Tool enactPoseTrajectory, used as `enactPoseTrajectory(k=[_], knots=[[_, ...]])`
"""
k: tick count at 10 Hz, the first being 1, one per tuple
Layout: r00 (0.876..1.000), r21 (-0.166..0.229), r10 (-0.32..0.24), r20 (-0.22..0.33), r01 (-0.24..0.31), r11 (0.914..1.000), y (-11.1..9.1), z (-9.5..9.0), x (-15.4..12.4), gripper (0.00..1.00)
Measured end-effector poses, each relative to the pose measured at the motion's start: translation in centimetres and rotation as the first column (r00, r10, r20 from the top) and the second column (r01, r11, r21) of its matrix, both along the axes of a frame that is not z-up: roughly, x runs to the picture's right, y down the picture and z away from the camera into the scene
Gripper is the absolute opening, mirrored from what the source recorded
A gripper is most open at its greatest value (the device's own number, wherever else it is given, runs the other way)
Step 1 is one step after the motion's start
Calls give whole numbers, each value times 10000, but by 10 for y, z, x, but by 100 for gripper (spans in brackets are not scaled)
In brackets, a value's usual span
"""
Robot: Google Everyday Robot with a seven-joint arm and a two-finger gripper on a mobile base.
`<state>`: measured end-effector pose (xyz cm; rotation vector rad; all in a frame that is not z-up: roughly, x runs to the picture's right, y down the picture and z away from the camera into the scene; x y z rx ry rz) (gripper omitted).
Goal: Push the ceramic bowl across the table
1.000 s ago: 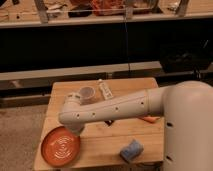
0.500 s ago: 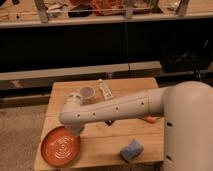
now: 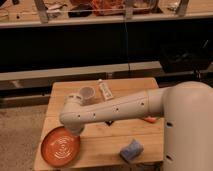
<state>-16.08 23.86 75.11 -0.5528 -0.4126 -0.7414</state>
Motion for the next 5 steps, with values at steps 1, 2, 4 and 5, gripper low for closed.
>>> enactPoseTrajectory(k=[1,2,4,5], knots=[[10000,-7,22,13,-22,10000,0,0,0,2],[10000,-12,44,21,-43,10000,0,0,0,2],[10000,-20,79,49,-79,10000,0,1,-1,2],[10000,-33,81,57,-81,10000,1,1,-2,2]])
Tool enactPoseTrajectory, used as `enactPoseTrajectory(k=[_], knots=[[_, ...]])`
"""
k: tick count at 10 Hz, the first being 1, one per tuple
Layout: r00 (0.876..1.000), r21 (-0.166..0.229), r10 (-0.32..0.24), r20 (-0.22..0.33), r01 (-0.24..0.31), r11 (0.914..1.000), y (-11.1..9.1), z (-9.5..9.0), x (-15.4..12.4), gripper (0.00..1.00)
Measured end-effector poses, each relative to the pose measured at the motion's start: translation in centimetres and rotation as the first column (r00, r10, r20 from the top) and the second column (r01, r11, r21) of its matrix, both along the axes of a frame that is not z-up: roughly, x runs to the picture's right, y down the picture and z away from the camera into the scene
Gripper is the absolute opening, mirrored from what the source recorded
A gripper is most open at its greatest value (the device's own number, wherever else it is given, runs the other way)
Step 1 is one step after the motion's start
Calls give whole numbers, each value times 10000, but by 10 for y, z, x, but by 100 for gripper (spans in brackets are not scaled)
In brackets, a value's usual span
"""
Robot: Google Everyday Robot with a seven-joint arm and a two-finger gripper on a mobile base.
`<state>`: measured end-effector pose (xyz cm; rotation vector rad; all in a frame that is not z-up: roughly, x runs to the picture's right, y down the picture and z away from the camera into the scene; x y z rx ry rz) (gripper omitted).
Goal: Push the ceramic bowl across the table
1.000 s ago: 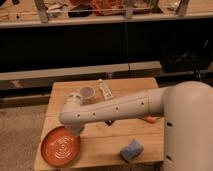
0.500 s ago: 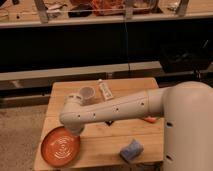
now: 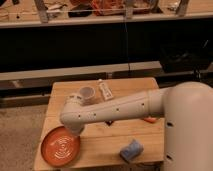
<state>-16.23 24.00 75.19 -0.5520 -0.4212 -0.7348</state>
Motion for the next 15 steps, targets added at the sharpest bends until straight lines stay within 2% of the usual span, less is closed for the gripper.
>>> enactPoseTrajectory(k=[15], knots=[[9997,-88,161,203,-159,9998,-1,2,-2,2]])
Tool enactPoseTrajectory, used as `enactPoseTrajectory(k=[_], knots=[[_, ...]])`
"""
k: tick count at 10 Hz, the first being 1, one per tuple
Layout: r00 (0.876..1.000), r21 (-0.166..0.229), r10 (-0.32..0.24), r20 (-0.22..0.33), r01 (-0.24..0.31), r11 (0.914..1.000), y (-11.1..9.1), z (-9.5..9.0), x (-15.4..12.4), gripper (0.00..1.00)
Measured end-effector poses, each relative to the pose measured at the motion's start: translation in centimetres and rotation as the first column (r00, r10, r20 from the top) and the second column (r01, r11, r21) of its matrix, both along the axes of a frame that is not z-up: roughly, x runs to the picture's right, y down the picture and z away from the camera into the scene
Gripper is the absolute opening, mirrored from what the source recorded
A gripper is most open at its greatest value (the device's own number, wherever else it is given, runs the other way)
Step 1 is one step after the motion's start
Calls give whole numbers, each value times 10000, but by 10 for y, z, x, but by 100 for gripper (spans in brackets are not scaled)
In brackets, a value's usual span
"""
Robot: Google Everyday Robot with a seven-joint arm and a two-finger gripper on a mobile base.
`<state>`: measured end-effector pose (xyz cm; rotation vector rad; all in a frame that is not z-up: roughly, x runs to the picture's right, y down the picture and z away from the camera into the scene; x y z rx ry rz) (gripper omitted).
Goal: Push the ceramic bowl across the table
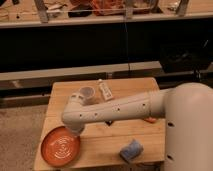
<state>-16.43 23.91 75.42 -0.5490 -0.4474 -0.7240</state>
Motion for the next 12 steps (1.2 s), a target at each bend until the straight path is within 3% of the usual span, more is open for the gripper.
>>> enactPoseTrajectory(k=[12], knots=[[9998,-132,166,136,-164,9998,0,2,-1,2]])
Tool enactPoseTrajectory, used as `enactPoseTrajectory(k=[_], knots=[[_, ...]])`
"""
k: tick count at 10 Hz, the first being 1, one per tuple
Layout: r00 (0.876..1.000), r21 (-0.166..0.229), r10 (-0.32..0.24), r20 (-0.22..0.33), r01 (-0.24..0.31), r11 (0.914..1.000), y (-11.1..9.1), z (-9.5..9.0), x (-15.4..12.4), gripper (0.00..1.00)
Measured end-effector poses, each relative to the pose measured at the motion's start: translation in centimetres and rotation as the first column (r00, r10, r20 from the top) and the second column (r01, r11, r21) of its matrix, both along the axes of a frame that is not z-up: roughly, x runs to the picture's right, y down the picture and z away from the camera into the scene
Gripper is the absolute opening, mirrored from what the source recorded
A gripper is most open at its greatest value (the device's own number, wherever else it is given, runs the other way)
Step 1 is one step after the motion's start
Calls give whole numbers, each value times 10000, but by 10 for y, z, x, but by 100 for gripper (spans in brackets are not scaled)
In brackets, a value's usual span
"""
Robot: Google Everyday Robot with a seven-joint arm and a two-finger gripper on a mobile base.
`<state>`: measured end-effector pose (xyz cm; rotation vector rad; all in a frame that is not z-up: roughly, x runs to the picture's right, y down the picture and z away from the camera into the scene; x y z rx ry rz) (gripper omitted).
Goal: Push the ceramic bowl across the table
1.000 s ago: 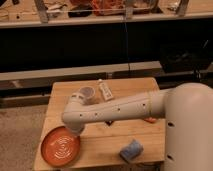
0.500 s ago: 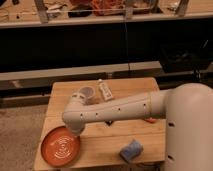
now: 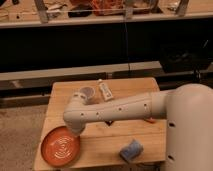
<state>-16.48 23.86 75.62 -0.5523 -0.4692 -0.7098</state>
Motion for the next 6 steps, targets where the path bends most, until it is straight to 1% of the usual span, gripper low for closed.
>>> enactPoseTrajectory(k=[6], knots=[[10000,-35,58,42,-58,10000,0,0,0,2]])
